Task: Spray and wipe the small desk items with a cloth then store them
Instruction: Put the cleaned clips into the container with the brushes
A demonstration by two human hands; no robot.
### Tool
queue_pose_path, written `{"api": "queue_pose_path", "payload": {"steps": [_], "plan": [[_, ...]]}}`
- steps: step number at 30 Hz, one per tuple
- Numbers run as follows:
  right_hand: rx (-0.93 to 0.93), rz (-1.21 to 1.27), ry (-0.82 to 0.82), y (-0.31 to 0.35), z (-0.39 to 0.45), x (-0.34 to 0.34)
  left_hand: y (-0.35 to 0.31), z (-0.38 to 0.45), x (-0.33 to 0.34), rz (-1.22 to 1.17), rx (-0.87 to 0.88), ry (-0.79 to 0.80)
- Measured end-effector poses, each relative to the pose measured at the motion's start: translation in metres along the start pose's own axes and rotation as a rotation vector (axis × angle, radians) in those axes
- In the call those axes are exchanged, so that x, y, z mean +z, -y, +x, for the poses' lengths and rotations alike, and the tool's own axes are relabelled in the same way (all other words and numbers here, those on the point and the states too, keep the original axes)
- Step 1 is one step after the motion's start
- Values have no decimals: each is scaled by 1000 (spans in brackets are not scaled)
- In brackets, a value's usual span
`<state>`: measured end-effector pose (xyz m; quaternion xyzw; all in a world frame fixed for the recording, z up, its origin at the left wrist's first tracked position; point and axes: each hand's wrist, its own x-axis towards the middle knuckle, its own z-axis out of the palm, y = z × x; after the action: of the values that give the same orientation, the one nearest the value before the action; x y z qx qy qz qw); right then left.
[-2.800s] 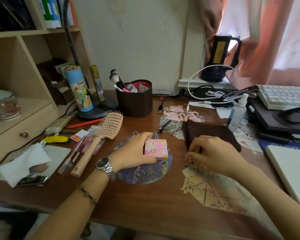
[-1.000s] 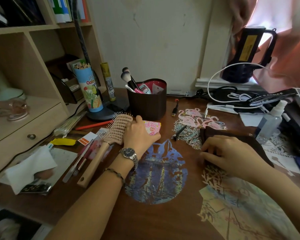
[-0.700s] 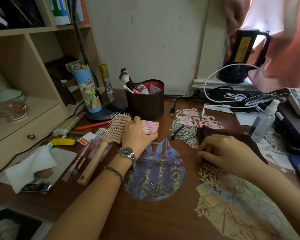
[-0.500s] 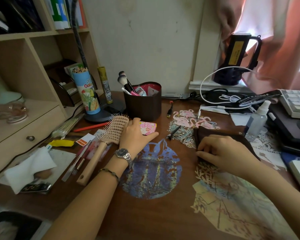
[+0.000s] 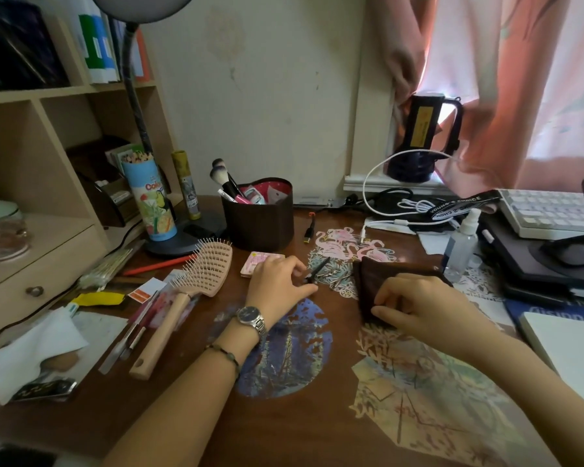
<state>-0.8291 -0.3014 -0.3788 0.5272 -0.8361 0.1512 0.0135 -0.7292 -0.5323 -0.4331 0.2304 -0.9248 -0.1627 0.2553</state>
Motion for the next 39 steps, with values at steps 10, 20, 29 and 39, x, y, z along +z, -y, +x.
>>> {"api": "queue_pose_path", "payload": {"steps": [10, 20, 29, 39], "plan": [[-23, 25, -29, 0, 5, -1, -3, 6, 2, 6, -64, -70], [-109, 160, -194, 21, 35, 22, -16, -29, -47, -278, -129, -140], [-223, 212, -328, 37, 54, 36, -34, -43, -58, -515, -177, -4], [-210, 347, -338, 34, 63, 40, -17, -36, -54, -701, -129, 108]]}}
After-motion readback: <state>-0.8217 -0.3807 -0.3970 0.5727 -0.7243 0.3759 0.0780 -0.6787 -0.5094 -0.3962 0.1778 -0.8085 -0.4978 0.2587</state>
